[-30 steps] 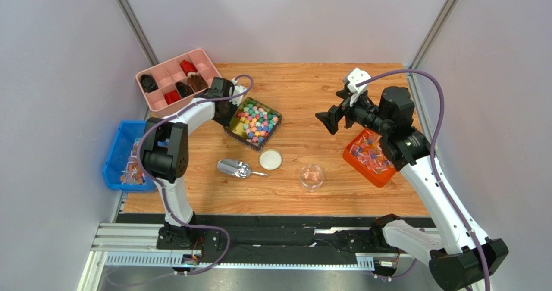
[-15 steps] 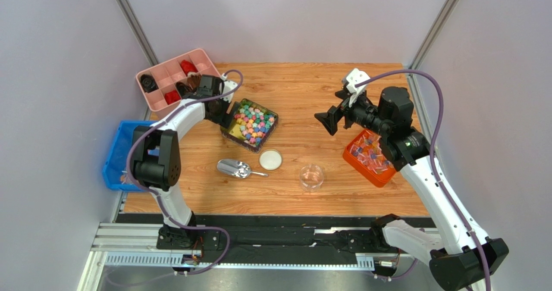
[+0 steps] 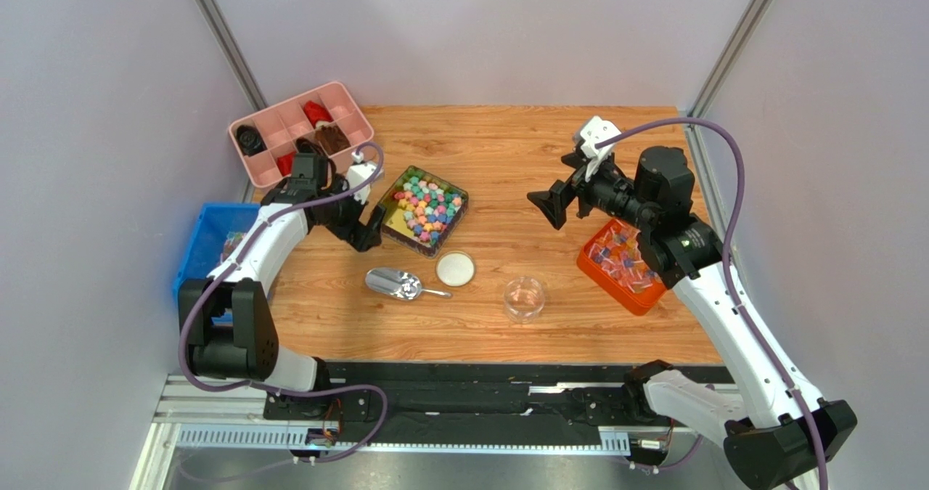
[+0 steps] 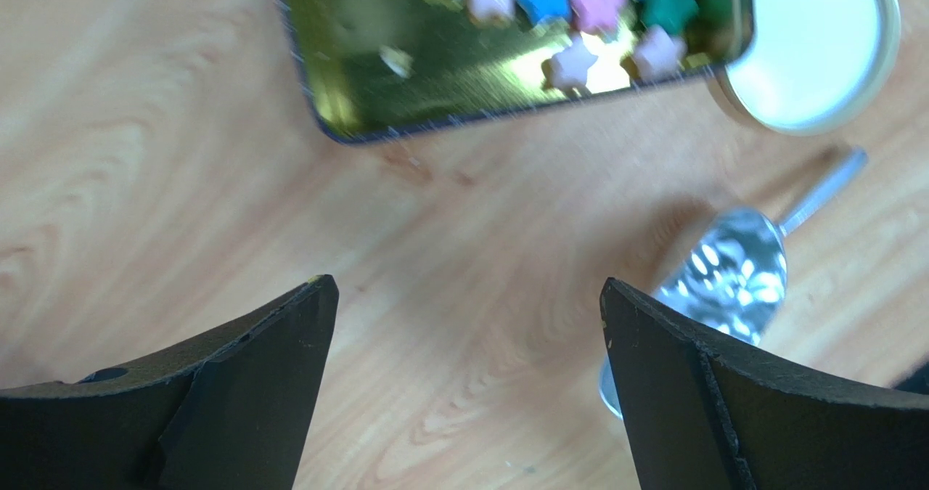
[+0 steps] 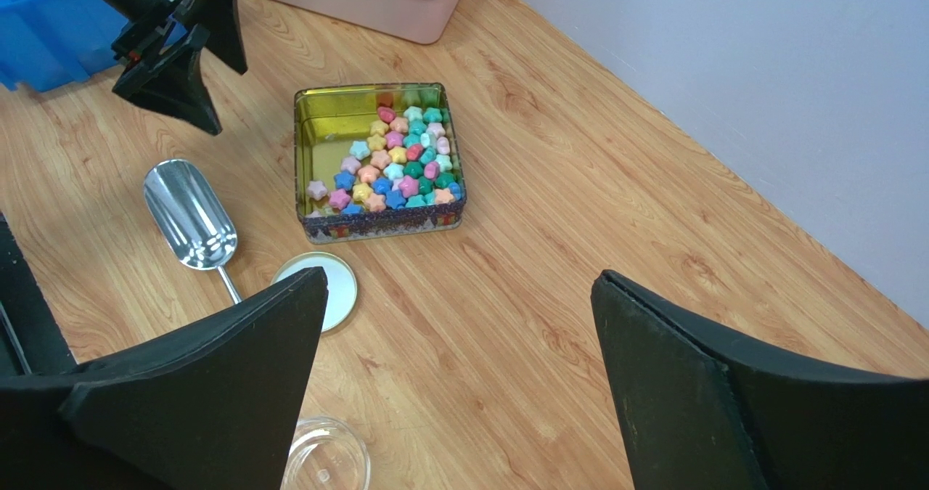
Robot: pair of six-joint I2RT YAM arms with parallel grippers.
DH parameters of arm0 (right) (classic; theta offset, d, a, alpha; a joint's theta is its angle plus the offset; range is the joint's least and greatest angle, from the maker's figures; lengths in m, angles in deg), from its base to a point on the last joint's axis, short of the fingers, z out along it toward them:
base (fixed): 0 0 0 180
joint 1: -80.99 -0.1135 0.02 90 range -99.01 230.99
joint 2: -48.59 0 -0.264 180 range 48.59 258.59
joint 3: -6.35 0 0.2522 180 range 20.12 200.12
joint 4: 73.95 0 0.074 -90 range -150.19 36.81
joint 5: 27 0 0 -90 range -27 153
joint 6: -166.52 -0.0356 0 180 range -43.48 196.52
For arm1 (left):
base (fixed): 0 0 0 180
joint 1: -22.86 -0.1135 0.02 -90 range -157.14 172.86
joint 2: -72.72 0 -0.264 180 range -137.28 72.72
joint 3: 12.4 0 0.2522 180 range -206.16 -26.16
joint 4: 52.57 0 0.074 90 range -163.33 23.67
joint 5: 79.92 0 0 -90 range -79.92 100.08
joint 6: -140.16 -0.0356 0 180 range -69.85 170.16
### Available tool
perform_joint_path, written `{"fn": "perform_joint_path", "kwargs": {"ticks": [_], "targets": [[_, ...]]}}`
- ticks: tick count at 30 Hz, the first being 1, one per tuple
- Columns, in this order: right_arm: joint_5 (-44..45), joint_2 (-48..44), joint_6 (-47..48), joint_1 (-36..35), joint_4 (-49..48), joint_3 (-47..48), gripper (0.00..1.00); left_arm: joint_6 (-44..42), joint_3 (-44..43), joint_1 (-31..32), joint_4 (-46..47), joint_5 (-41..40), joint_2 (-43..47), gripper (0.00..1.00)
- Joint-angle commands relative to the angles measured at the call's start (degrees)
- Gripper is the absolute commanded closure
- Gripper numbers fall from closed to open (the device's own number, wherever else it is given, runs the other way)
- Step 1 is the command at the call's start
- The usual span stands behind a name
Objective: Pack the candies
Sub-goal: Move the storage box to the center of the board, then pick up the spatula from the center of the board.
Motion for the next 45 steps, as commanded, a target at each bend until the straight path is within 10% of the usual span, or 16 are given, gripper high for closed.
{"fn": "perform_joint_path", "kwargs": {"ticks": [1,23,45], "targets": [[-1.03,0.08,0.87,-0.74,-0.9,1.8,0.03,-9.78,1.19,-1.69,-8.87,11.56,1.44,0.01],[-1.2,-1.5,0.7,-0.83,-1.08,1.45,0.03,-16.04,4.44,-1.95,-13.63,15.34,-6.29,0.19],[-2.17,5.61,4.29,-2.14,11.03,4.35,0.14,-18.23,1.37,-2.13,-18.55,20.0,-8.49,0.95]]}}
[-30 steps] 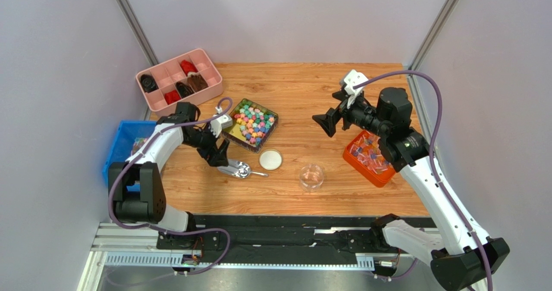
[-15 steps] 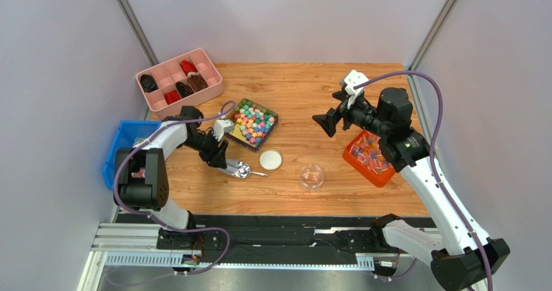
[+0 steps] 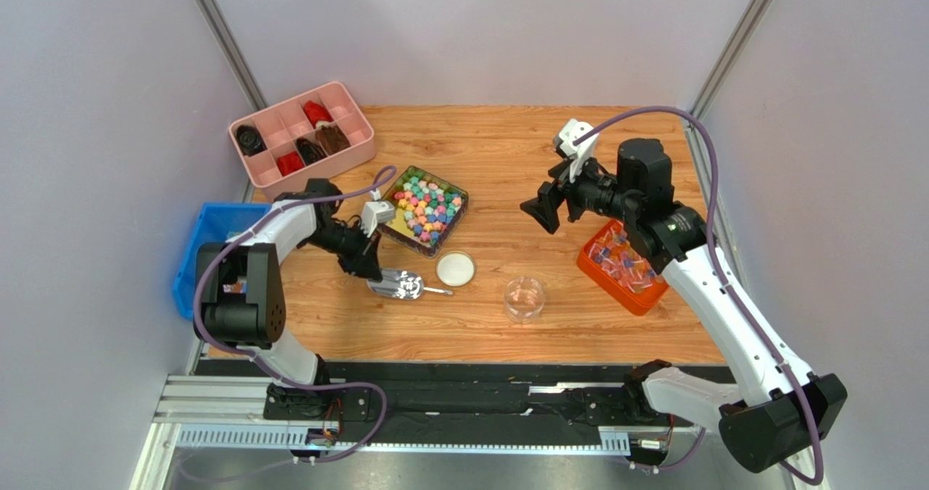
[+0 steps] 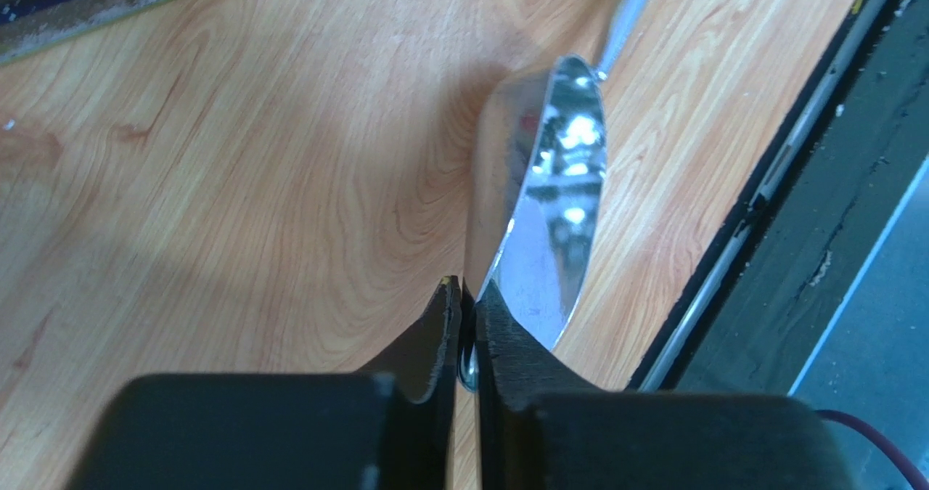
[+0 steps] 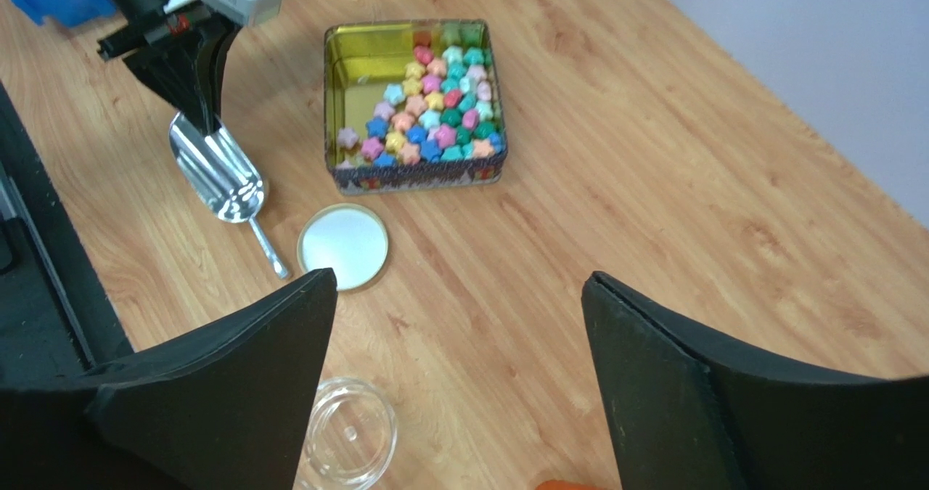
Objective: Pack the candies
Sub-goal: Pick up the spatula from the center of the board.
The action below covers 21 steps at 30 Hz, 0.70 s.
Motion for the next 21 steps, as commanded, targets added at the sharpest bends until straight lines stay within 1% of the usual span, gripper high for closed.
{"fn": "perform_joint_path", "kwargs": {"ticks": [1,2,5,8,9,11,12,14,16,17,18,21], "targets": [[-0.2,1.29,4.47,-1.01,6.41,1.09,0.14,-2.26,-1.78,-0.31,-1.31,3.3,1.43,0.98],[-0.03,1.64,5.35,-1.27,7.38,0.74,0.15,-2.26,-1.78,-0.31,-1.48,3.48,1.52,1.0],[0.85,2.69,9.05,-2.23,12.38,-0.32,0.19,-2.08,-2.39,-0.84,-2.27,4.27,2.57,1.0],[3.66,3.49,12.2,-4.34,16.87,-1.89,0.22,-1.91,-3.79,-1.01,-3.33,5.59,4.15,1.0],[5.49,3.92,13.0,-5.13,18.79,-2.34,0.25,-1.73,-4.15,-2.58,-3.51,5.94,5.2,1.0],[7.52,4.36,14.58,-7.67,20.48,-3.92,0.27,-0.94,-5.2,-3.64,-3.6,6.73,6.53,1.0],[9.27,4.71,14.94,-8.39,21.79,-4.53,0.32,-0.59,-5.38,-4.0,-3.42,7.0,7.92,1.0],[10.78,5.24,15.55,-10.4,22.85,-6.55,0.34,0.9,-5.82,-5.23,-2.81,7.87,9.51,1.0],[13.94,5.68,16.08,-11.73,23.91,-7.96,0.39,2.48,-5.82,-6.02,-2.28,8.4,11.89,1.0],[14.82,5.69,16.35,-12.69,24.17,-9.27,0.42,3.19,-5.48,-6.72,-1.41,8.58,12.68,1.0],[16.13,5.69,16.7,-13.05,24.61,-9.8,0.48,3.8,-5.3,-6.99,-0.7,8.49,14.42,1.0],[17.02,5.68,17.05,-14.02,26.62,-10.77,0.56,7.84,-3.81,-8.04,3.25,7.62,17.59,1.0]]}}
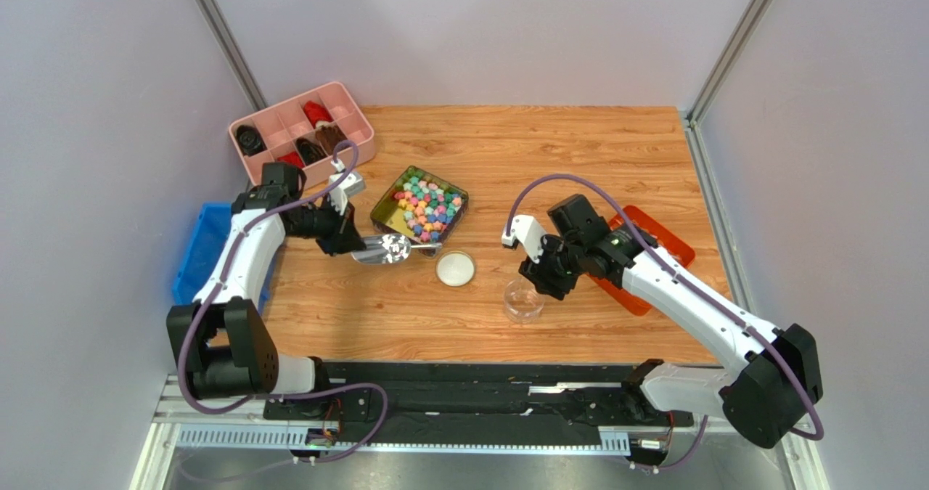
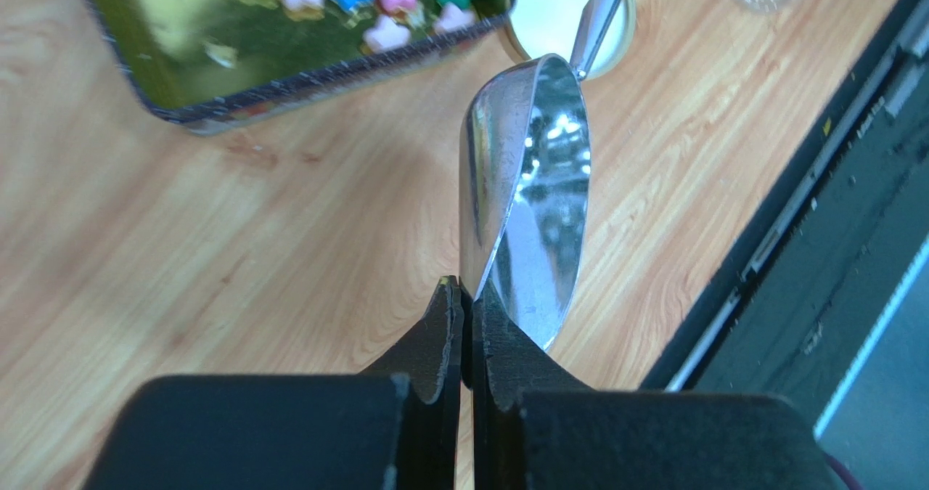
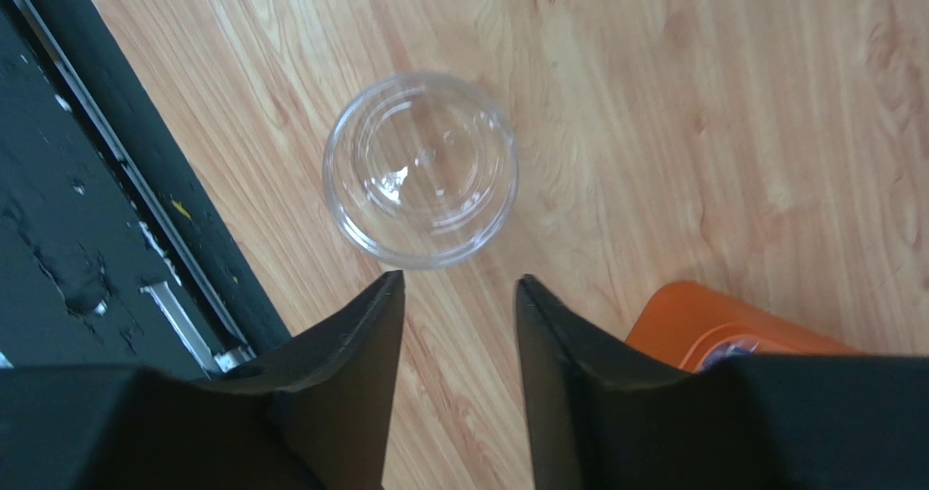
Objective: Pack the candies
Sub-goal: Pick up the spatula from the center of the board.
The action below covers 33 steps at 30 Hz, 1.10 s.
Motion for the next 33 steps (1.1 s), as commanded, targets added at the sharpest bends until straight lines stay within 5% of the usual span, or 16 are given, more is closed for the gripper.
{"fn": "perform_joint_path", "kwargs": {"ticks": [1,8,16,33], "targets": [[4.35,0.02,2.47,-1.36,3.92,-0.77,0.56,6.49,0.76,-1.38,5.83,2.28,5.38,1.0],[6.71,3.97,0.73,-4.7,4.38,-3.57,0.56,14.76,5.16,-2.43,16.46,-2.11,11.62,1.0],[11.02,8.55,-2.53,-7.43,-2.48,-6.57,0.54,15.91,6.66,-3.14,17.88,-3.96,14.0,1.0],[11.55,23.04,-6.58,-9.01,-7.58,7.22,0.55,16.0,8.15,-3.66,19.2,-3.79,15.68,1.0]]}}
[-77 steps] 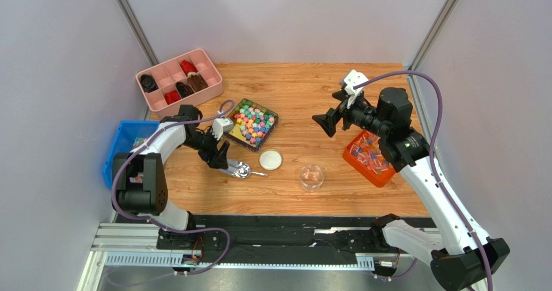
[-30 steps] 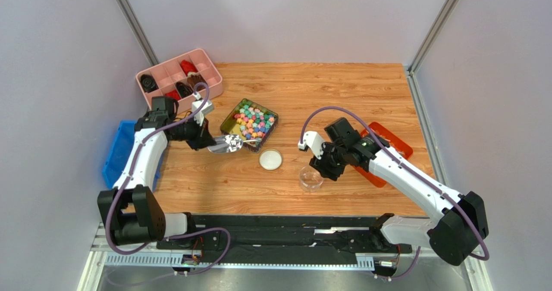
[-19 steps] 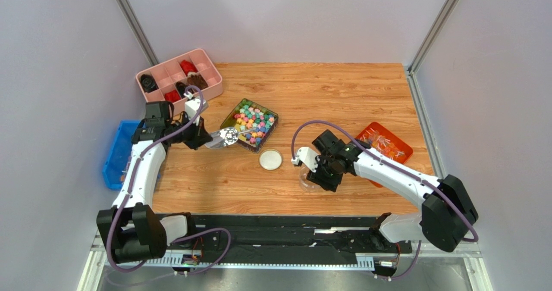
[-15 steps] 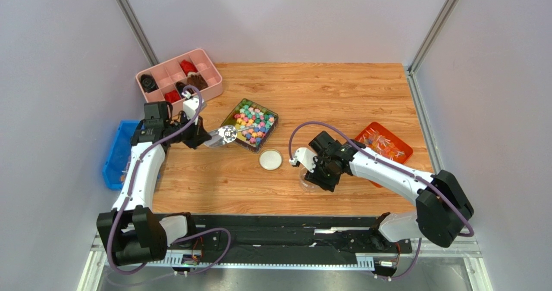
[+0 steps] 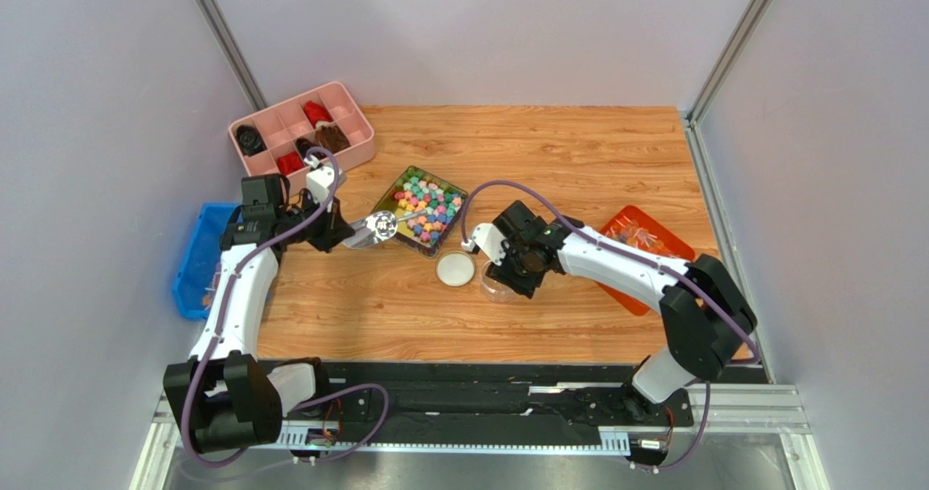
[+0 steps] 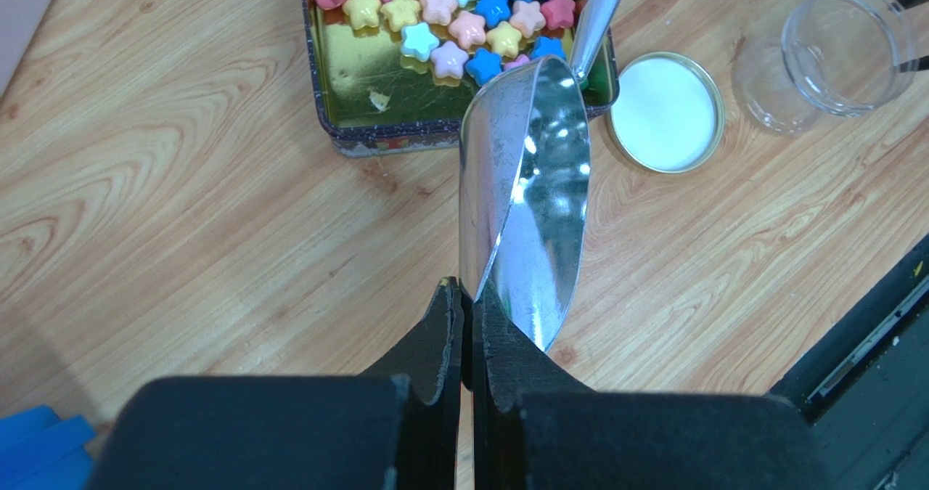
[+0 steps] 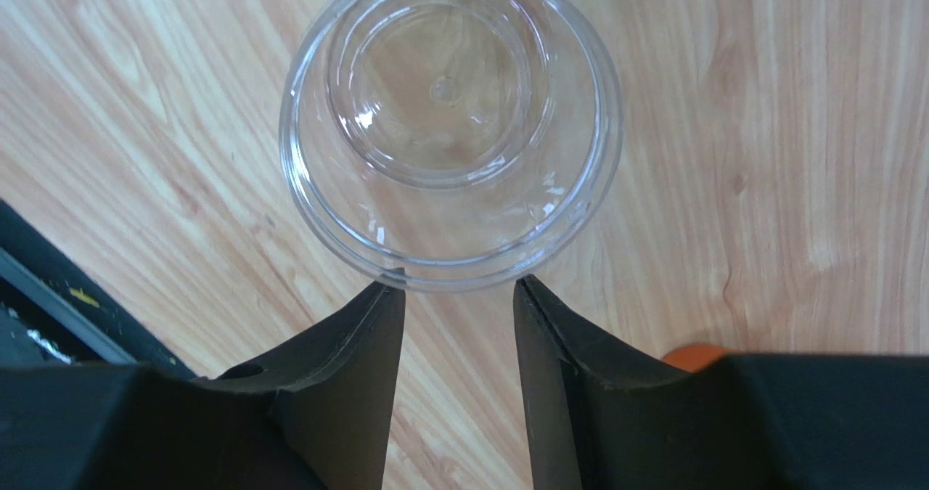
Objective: Pack the candies
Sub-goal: Pick up the spatula from the center of the board, then adjust the spatula.
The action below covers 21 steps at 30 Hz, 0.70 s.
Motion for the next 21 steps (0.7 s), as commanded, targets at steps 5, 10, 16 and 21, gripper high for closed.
{"fn": "perform_joint_path", "kwargs": {"ticks": [5,10,16,21], "targets": [[-0.2,4.62,1.38,-0.71,2.58,9.66,0.55,0.15,0.15,-0.71,1.94,1.2,2.08,1.0],[-2.92,-3.99,6.84,-0.79,13.21,15.0,0.5,-0.9,-1.51,-0.71,0.28,4.26,2.26,1.0],[4.53,-10.59,9.56,-4.39,12.72,19.86,0.48,-3.45,-10.38,0.16,-5.88,12.61,-2.21,1.0],[12.09,-9.8,12.81,-9.92,11.58,23.11,0.52,-6.44,-21.34,7.34,-11.49,13.94,-7.31,1.0]]}}
